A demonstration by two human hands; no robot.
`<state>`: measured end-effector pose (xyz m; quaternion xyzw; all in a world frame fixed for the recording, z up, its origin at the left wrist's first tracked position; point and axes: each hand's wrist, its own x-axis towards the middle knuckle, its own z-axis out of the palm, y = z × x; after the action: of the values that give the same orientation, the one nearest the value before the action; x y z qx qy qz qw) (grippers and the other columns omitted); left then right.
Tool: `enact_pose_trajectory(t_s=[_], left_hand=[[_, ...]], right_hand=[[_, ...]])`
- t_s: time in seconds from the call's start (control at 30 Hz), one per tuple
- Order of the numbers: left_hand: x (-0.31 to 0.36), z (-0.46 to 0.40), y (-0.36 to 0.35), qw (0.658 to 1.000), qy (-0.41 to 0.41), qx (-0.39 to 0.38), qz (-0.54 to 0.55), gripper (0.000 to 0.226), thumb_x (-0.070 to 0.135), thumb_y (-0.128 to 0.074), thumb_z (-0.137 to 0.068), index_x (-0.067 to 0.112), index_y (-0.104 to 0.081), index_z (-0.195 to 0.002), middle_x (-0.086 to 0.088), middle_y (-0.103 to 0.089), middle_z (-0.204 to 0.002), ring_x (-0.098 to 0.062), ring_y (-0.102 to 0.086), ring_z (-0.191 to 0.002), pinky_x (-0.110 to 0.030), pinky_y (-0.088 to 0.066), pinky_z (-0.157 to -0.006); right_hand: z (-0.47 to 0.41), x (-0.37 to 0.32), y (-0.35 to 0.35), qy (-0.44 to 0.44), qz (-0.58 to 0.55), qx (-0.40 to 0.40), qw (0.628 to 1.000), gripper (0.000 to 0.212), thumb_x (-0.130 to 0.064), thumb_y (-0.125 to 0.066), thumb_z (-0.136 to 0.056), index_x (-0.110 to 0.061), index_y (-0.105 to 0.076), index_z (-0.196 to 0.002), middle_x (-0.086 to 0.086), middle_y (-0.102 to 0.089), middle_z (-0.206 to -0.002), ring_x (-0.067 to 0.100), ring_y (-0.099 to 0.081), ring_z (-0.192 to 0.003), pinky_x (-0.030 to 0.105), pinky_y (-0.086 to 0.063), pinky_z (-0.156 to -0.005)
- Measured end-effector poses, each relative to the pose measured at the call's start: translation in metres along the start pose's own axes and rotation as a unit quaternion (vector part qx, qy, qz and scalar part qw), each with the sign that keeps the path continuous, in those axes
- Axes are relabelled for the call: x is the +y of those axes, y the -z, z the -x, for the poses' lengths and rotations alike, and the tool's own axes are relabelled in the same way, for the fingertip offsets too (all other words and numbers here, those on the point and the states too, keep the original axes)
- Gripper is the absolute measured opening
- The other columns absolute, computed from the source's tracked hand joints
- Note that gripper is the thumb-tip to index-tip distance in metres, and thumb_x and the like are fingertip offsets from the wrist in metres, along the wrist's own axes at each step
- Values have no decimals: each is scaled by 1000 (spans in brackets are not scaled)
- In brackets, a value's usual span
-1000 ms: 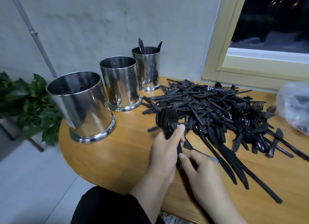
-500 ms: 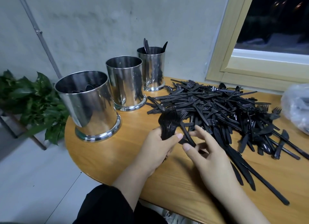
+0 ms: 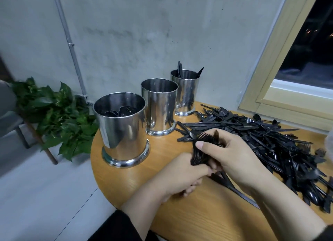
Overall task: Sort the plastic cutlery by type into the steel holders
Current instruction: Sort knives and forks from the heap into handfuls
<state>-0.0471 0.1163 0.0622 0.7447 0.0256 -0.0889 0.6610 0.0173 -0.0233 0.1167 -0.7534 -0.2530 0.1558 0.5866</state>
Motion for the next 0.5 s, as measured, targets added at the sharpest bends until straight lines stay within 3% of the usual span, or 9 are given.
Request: enact_pose_trajectory(t_s=[0.17,0.23,0.33,0.43,0.5], left_hand=[[44,6,43,990,-85,97,-65,10,32,-67,-91,28,-65,-99,6,-65,-71,-17,-58,-55,-40,-52,-58],[64,7,61,976,-128,155,-87,28,37,-75,-87,32,-65,-112,10,-75,-96,-9,-70,-74,-42,-62,-77],[95,10,91,946,-171,239,-133,66,50,-79,-82,40,-53,-141,20,-68,-122,6,-63,-111,-23,-51,-96],[118,10,127,912,-197,331,-143,52,45,-67,-94,36,-51,-144,21,-63,-122,5,-59,-115,-13,-47,-91],[122,8,152,886,-188,389,-169,35,31,-59,-101,31,-59,-135,16,-66,-116,-4,-62,-112,-28,-50,-100]], right_hand=[[-31,-46,-13,84,61,42,994,15,-23,-68,-94,-11,-67,-85,8,-55,-51,14,-47,-43,19,-39,-44],[-48,-67,-15,114,53,67,990,15,-24,-67,-95,-11,-67,-88,8,-56,-53,15,-49,-46,20,-40,-46],[-81,-104,-17,182,42,122,975,15,-21,-65,-97,-10,-64,-86,6,-57,-53,13,-49,-45,20,-40,-46],[-124,-131,-17,232,51,183,954,16,-31,-68,-92,-26,-60,-78,7,-63,-63,18,-55,-52,31,-45,-54],[-158,-134,-18,231,67,210,948,17,-39,-68,-86,-30,-59,-75,5,-65,-67,21,-58,-55,43,-49,-59]])
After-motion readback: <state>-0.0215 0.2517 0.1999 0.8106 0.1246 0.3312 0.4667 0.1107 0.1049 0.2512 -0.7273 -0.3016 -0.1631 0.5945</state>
